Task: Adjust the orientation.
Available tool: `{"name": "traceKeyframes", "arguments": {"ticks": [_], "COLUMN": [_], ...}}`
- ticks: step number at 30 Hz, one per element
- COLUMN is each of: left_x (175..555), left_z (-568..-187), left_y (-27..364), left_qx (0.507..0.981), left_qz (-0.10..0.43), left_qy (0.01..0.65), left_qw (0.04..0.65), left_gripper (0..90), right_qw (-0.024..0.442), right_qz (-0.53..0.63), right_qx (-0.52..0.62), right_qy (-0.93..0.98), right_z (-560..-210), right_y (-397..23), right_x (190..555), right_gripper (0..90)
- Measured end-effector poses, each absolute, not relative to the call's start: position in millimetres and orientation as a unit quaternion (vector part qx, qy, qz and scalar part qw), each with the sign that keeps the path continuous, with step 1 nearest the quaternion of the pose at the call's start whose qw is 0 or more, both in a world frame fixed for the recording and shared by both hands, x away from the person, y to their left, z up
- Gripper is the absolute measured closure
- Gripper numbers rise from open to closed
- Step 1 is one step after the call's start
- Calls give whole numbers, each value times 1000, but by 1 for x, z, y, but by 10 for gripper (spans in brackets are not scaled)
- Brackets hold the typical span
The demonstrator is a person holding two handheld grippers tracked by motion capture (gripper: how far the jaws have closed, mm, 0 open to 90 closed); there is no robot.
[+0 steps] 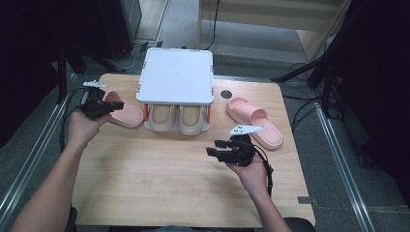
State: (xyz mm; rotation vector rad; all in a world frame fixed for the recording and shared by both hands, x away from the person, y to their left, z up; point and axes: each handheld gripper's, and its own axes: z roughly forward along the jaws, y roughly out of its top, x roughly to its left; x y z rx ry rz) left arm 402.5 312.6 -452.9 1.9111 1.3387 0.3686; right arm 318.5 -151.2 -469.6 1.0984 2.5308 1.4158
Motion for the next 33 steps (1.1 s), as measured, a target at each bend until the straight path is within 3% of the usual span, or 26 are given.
{"name": "traceKeyframes", "arguments": {"ticks": [10, 33], "left_x": [423, 429], "left_z": [-477, -508], "left_y": [318, 346], "left_qx": [748, 726], "left_qz": [145, 128], "left_qy": [540, 590], "left_qw": [356, 330], "left_gripper": [891, 882], "right_qw": [27, 39], "right_qz": [455, 447], "right_qx": [361, 371], "right_qy": [813, 813], "right_z": [-475, -480], "right_y": [-142, -144], "right_x": [313, 314], "right_gripper": [499, 465]}}
